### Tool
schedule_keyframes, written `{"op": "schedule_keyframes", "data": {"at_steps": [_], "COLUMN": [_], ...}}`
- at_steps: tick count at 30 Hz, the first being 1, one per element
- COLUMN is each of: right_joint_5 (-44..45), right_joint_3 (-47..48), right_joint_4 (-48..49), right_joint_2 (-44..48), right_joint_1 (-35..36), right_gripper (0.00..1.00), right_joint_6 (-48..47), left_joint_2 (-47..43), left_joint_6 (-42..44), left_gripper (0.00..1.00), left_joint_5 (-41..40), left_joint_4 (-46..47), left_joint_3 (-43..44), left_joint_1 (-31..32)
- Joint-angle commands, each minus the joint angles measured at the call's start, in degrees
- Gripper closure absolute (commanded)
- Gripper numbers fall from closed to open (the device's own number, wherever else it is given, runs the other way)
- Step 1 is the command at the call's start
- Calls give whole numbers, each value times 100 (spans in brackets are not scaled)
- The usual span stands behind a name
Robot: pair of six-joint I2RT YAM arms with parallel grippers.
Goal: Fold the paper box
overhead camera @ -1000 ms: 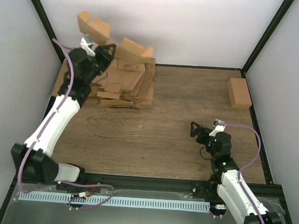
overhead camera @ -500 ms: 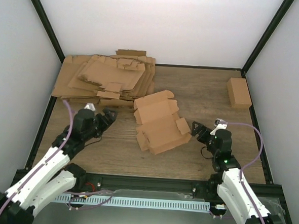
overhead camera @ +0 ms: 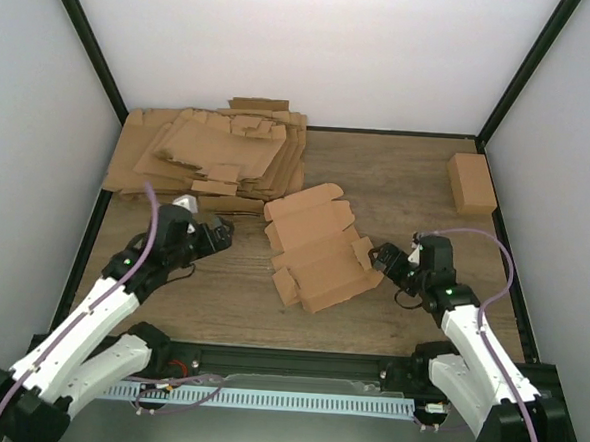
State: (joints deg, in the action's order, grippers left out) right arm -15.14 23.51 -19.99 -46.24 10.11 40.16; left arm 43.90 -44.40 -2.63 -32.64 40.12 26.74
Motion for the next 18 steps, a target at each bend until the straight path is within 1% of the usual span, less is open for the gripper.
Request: {"op": "schedule_keyframes", "data": {"at_steps": [1,2,5,6,13,16,18], "right_joint_5": [-775,-798,-677,-663,-148,-279,-553], "right_joint_3": [-10,-60,-46,-21,112,9,-125], "right_joint_4": [-243,-168,-155,-156,-390,-389,-263], "right_joint_2": [-42,-47,-217,-319,-990,-1121,-1142], "right_joint_1": [44,44,43,44,43,43,44], "right_gripper": [4,7,19,21,24,26,27], "right_joint_6": [543,634,942,941,970,1105,1185], "left_joint_2": [607,701,984,1070,1812,2148,2434], "left_joint_6": [960,1063,1267,1320,1477,1555,1602], "left_gripper": [0,0,0,0,2,3,3], "left_joint_5": [798,856,988,1097,1709,1870,2051], "left_joint_4": [213,279,452,545,1402,1805,2091], "left_joint_3": [223,210,189,168,-42,-60,-21], "left_joint_1": [10,15,15,15,21,14,21]}}
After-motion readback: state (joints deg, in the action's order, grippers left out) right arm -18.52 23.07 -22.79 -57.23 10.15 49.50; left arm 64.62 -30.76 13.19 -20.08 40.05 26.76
